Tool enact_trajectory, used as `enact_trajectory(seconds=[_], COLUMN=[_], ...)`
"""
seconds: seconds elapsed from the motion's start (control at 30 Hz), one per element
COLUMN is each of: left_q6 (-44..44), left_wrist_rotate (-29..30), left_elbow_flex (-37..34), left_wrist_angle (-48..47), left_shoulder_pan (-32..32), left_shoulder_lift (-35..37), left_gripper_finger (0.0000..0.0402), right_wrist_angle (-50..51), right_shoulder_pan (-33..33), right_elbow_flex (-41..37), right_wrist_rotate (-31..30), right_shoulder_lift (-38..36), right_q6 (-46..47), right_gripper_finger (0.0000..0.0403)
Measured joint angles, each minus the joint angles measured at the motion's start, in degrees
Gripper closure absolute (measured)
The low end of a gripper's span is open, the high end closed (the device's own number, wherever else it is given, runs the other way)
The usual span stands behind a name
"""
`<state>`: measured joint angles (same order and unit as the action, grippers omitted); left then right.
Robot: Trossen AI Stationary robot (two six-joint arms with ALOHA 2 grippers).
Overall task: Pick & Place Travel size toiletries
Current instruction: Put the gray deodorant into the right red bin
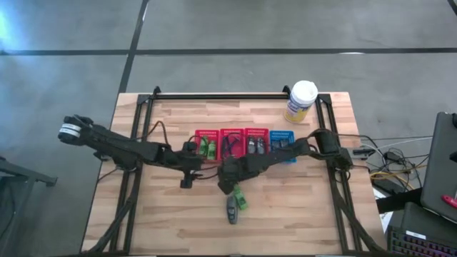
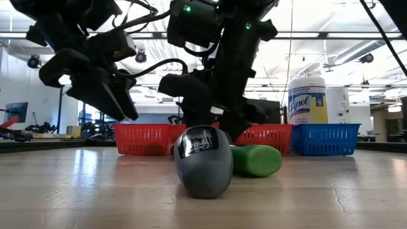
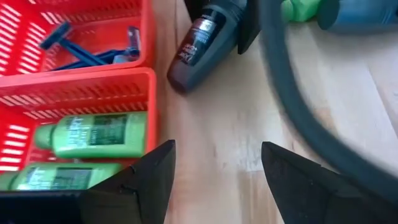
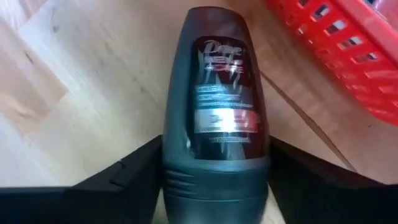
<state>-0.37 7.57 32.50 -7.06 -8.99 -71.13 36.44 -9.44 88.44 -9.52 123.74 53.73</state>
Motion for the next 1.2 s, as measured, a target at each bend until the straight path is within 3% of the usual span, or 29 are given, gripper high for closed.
enact_trajectory(seconds=[0.17, 0.5, 0.67, 0.8, 0.9, 1.03, 1.2], left_q6=[0.7, 3.0, 0.1, -5.8, -7.8, -7.4, -10.0], left_wrist_rotate=[-0.2, -0.5, -2.0, 2.4, 5.1, 6.0, 8.1], left_elbow_flex=[-1.0, -1.0, 2.6, 4.6, 4.8, 4.8, 4.7], left_wrist_angle=[0.0, 3.8, 1.6, -1.0, -0.8, -0.6, -2.4], left_shoulder_pan=[1.7, 2.1, 2.5, 2.6, 2.6, 2.8, 2.9], left_shoulder_lift=[3.0, 7.3, 2.0, -0.8, 1.0, 3.4, 4.9], left_gripper_finger=[0.0161, 0.0161, 0.0161, 0.0161, 0.0163, 0.0165, 0.0165], right_wrist_angle=[3.1, 11.2, 11.2, 21.8, 25.1, 14.4, 6.2], right_shoulder_pan=[0.3, 0.3, 1.3, 0.8, 0.9, 1.5, 3.2], right_elbow_flex=[1.1, 1.4, 0.5, -0.8, -5.3, -15.9, -26.6], right_wrist_rotate=[0.5, -6.8, -7.9, -13.3, -14.7, -14.5, -14.7], right_shoulder_lift=[-1.0, -10.6, -13.1, -16.7, -22.1, -30.4, -37.9], right_q6=[-4.8, -1.6, -2.6, -0.9, -0.2, 2.7, 14.4], right_gripper_finger=[0.0202, 0.0199, 0.0169, 0.0186, 0.0204, 0.0204, 0.0176])
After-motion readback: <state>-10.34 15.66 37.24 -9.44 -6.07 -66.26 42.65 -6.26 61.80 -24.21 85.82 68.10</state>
